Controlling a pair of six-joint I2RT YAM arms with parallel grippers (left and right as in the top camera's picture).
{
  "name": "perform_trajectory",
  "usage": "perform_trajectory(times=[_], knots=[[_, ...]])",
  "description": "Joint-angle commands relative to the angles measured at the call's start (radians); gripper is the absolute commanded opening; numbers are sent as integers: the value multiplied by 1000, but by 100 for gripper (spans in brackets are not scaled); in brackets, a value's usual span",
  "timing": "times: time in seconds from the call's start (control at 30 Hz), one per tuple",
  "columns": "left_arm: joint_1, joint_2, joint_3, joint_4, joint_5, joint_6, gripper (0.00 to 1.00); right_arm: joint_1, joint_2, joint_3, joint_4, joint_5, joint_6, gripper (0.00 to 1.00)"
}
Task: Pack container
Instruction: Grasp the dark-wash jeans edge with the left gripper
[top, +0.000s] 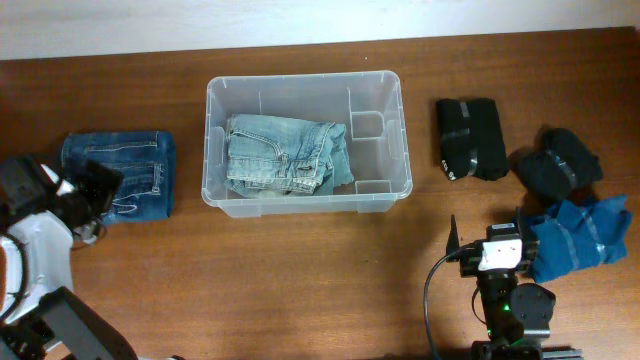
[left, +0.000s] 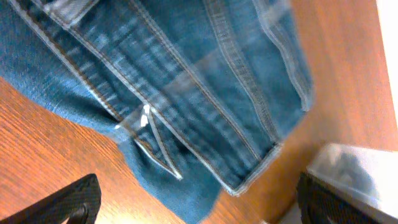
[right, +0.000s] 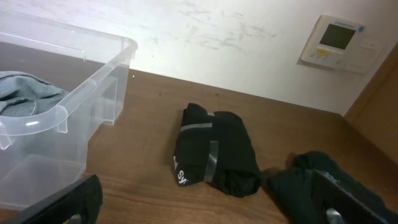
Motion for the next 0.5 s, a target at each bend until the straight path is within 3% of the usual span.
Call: perform_trajectory(times=[0.0, 0.47], knots=[[-2, 5, -81, 57, 0, -50, 99, 5, -6, -5, -4, 2, 8, 99], [-2, 8, -290, 412, -73, -65, 99, 5, -6, -5, -4, 2, 8, 98]])
